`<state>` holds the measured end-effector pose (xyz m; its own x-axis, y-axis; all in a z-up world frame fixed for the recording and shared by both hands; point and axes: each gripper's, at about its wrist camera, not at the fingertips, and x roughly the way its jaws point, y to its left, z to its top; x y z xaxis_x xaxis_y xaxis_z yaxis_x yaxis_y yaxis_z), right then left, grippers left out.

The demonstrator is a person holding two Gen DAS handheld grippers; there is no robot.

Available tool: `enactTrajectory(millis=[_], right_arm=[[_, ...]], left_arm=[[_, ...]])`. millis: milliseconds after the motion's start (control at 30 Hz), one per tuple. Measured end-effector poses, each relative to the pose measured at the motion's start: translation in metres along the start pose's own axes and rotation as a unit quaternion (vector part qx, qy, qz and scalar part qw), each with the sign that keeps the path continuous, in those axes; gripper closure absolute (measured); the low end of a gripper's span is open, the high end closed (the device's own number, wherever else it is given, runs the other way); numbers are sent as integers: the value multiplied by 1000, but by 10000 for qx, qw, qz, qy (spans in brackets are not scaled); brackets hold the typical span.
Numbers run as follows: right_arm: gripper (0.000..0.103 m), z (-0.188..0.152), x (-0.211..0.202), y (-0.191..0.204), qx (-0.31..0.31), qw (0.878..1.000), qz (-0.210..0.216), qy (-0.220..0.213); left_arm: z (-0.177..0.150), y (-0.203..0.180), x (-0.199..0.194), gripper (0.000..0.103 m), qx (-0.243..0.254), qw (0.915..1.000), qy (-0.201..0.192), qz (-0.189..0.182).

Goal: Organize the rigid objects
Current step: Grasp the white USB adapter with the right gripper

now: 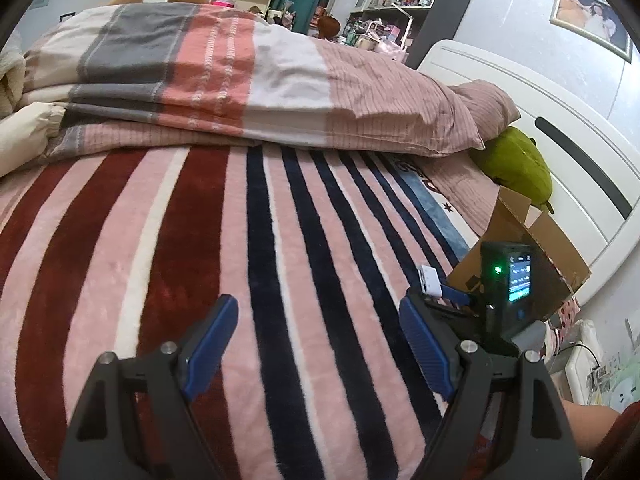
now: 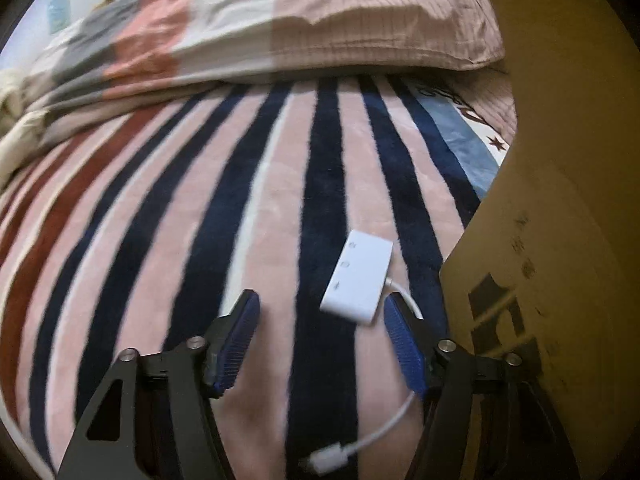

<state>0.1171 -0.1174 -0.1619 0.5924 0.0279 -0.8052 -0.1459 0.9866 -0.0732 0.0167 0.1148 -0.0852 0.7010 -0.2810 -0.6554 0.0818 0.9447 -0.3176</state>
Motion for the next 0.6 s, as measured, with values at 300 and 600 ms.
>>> enactTrajectory(millis=[300,600], right_arm=[[79,0,1,2,-42,9985,541,-115],[79,-18,-59,62,-1475,9636,2208,-309]], left_arm=[[0,5,0,23,-50,10000,26,18],[0,-2,6,23,-63,9994,232,-243]])
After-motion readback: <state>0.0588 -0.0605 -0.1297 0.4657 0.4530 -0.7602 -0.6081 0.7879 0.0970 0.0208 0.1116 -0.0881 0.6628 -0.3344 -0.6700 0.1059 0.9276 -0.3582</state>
